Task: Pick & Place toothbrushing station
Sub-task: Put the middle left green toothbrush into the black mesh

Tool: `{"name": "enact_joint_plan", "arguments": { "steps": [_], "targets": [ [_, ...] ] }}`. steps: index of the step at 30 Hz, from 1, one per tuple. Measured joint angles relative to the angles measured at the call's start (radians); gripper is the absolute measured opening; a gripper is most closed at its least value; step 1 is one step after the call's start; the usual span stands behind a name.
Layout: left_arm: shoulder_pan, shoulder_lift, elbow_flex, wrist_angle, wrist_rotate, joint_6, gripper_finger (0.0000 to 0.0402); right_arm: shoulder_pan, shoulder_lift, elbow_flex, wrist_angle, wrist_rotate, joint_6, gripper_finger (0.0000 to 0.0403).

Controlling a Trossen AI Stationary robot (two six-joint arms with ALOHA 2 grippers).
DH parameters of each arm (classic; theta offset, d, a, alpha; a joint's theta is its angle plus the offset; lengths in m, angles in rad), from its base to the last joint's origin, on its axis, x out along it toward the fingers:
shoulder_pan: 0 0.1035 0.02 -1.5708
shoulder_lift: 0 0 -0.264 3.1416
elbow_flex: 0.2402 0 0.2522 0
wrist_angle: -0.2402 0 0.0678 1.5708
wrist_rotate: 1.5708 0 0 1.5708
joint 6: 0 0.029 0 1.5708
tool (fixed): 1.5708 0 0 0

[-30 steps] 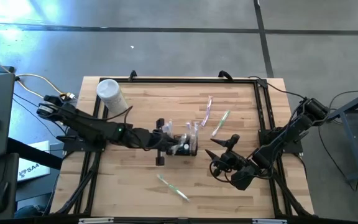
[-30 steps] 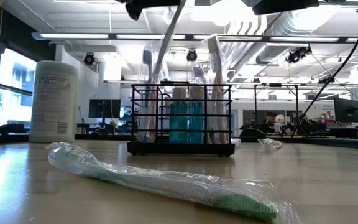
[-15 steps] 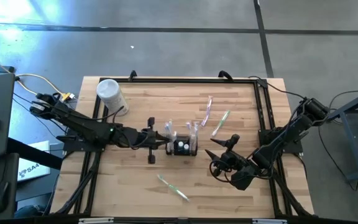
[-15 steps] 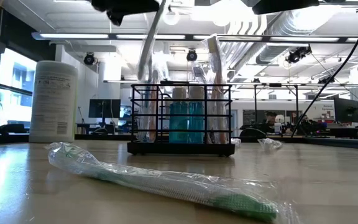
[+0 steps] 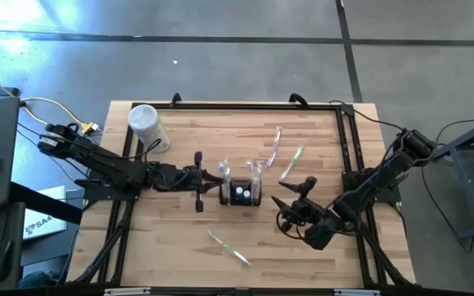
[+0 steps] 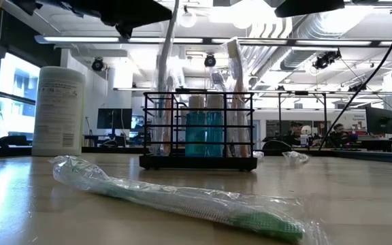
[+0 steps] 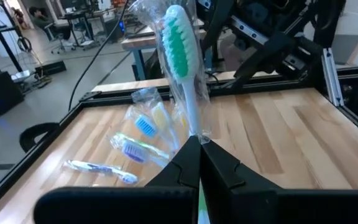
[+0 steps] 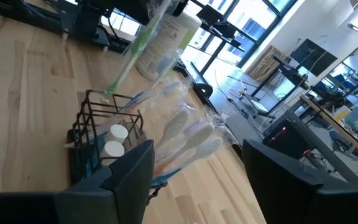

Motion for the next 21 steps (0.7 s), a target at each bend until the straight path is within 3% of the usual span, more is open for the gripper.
{"name": "enact_joint_plan", "arguments": {
  "steps": [9, 21],
  "targets": [
    [0.084, 0.001, -0.071, 0.09, 0.129, -0.055, 0.0, -0.028, 0.0, 0.0, 0.0, -0.08, 0.002, 0.0236],
    [0.083, 0.053, -0.177, 0.271, 0.157, -0.086, 0.0, -0.027, 0.0, 0.0, 0.002, -0.078, 0.002, 0.0236]
  ]
}}
